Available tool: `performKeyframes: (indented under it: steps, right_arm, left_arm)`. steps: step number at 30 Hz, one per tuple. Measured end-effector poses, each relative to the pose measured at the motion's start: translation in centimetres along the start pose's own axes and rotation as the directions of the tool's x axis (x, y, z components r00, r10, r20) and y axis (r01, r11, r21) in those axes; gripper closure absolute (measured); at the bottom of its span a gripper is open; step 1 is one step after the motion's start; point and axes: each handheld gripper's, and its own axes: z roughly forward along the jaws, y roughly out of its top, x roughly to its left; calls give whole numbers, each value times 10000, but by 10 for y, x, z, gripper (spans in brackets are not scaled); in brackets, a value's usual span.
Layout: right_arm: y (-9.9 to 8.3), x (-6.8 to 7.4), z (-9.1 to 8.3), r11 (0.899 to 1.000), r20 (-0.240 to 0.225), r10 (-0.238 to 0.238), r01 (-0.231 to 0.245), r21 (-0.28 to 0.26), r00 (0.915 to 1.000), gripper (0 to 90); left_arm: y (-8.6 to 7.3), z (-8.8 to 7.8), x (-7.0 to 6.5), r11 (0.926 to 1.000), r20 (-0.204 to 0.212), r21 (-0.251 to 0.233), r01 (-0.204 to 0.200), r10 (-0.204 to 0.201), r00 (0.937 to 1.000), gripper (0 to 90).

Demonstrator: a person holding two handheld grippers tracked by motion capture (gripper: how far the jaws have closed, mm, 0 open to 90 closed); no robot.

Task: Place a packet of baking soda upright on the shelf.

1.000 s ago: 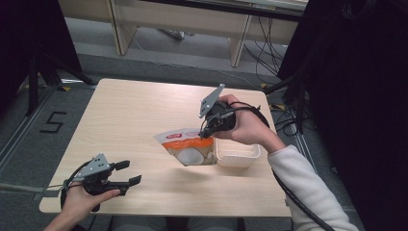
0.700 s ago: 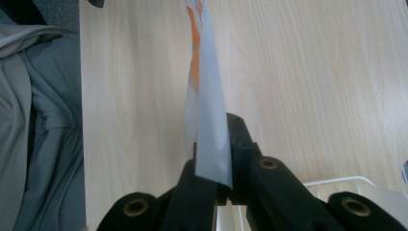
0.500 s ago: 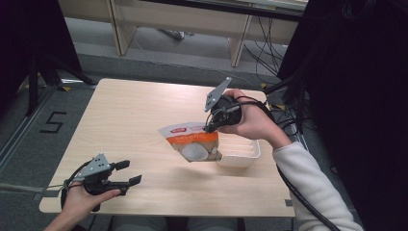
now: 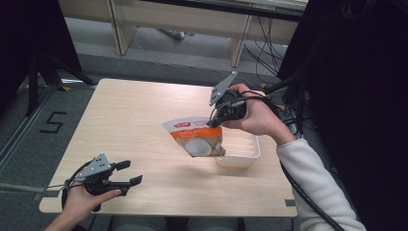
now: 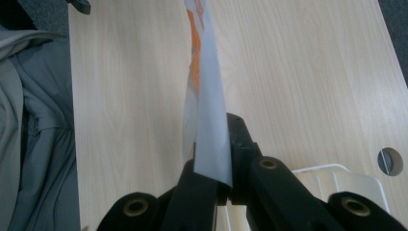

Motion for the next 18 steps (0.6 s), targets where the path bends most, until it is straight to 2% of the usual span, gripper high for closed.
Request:
performKeyframes:
  steps: [6,8,9,10,11,16,17,18]
  right_arm:
    - [0,-5,-8,9999,121,33,-31,-105,9999,900]
    - [-1,-6,-11,9999,220,107,-104,-134,9997,900]
    - [-2,-7,-12,9998,128,149,-147,-95,9998,900]
    - [-2,-7,-13,9993,171,364,-364,-24,9992,900]
    - [-3,-10,-14,9999,208,150,-148,-88,9997,900]
    - [-8,-15,-17,9995,272,311,-309,-68,9991,900]
    - [-10,-18,-16,9998,362,90,-83,-193,9993,900]
    - [-11,-18,-17,9994,289,311,-307,-153,9991,900]
  left_arm:
    - [0,0,1,10000,-5,13,-25,25,10000,252]
    - [0,0,0,10000,7,-22,-1,1,10000,252]
    - [0,0,0,10000,8,-4,-16,16,10000,251]
    - [0,1,1,10000,67,-14,-19,19,10000,251]
    - [0,1,1,10000,57,-22,-17,17,10000,251]
    - [0,0,0,10000,-6,-36,-2,2,10000,252]
    - [0,0,0,10000,-11,-37,-8,8,10000,252]
    - [0,0,0,10000,-5,-46,3,-3,10000,252]
